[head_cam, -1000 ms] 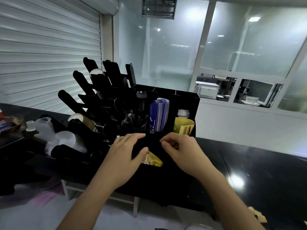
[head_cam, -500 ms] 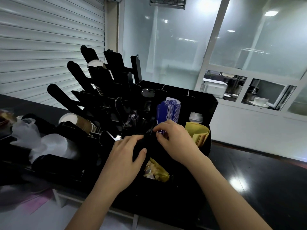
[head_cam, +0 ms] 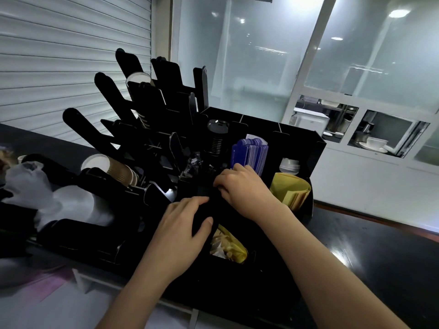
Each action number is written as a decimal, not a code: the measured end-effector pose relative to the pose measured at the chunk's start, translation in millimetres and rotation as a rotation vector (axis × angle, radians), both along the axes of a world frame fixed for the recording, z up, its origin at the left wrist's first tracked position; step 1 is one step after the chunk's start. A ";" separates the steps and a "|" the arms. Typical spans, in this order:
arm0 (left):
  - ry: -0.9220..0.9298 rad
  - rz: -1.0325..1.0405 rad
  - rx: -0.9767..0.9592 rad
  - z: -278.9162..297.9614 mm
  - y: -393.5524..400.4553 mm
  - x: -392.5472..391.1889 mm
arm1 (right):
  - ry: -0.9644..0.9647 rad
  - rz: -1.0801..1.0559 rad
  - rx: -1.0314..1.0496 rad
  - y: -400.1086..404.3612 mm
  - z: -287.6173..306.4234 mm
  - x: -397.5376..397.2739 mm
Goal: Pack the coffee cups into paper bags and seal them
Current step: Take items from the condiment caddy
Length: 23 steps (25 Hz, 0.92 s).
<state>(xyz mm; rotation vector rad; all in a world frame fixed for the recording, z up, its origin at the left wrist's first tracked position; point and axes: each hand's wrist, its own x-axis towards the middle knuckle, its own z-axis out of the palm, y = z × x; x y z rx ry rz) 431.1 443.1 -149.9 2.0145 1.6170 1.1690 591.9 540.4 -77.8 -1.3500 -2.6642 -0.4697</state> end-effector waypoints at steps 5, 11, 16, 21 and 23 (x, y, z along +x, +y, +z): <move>-0.004 -0.018 -0.004 -2.7 -2.7 1.3 | 0.056 0.027 0.017 -0.4 4.1 1.8; -0.003 -0.013 0.004 -3.2 -1.6 1.1 | 0.424 0.036 0.049 -4.1 14.3 2.5; -0.014 -0.017 0.005 -4.6 -3.1 1.5 | 0.555 -0.042 0.001 -1.7 21.7 1.6; -0.021 -0.020 -0.002 -5.2 -4.4 -0.1 | 0.707 -0.100 -0.059 1.5 23.7 6.8; -0.019 -0.020 -0.003 -5.4 -5.2 -0.6 | 0.737 -0.120 -0.060 1.7 25.3 8.1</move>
